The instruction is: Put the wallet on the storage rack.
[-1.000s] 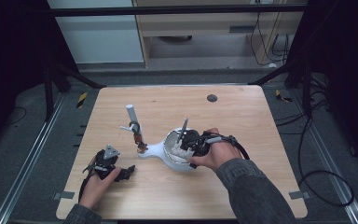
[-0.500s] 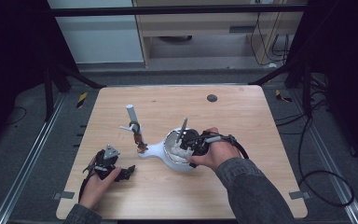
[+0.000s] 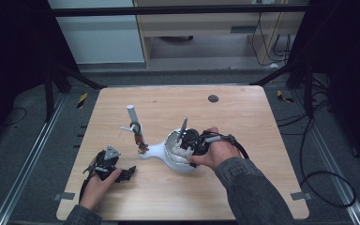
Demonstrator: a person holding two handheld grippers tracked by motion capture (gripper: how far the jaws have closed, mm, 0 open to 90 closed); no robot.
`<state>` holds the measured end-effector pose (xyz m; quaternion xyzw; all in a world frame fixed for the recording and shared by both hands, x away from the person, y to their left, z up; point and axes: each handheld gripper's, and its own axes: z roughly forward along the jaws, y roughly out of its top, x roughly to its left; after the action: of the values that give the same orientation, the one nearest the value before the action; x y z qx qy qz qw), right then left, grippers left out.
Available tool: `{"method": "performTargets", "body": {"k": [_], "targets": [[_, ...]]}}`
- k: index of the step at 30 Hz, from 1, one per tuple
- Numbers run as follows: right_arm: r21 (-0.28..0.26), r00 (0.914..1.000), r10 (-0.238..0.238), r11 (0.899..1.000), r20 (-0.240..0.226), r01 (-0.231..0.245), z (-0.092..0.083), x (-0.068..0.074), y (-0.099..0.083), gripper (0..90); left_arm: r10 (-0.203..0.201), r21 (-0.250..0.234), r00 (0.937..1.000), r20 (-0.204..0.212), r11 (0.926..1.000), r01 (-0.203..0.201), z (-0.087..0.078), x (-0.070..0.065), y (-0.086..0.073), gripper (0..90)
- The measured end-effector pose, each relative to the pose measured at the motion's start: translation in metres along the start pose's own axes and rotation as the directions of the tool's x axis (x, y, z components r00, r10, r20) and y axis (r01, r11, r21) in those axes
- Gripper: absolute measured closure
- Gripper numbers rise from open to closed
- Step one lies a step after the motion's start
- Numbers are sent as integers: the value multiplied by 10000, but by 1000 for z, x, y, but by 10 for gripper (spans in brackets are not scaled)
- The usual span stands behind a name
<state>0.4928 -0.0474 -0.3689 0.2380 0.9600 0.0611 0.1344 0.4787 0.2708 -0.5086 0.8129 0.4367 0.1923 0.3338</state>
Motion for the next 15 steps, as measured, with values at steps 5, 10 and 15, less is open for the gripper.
{"method": "performTargets", "body": {"k": [5, 10, 15], "targets": [[82, 10000, -21, 10000, -11, 21, 3, -1, 3, 314, -4, -2, 10000, 3, 10000, 4, 0, 0, 0, 0], [158, 10000, 16, 9999, 12, -16, 5, -2, 6, 313, -4, -4, 10000, 3, 10000, 4, 0, 0, 0, 0], [284, 9999, 32, 9996, 126, -36, 7, -4, 10, 313, -1, -1, 10000, 6, 10000, 1, 0, 0, 0, 0]]}}
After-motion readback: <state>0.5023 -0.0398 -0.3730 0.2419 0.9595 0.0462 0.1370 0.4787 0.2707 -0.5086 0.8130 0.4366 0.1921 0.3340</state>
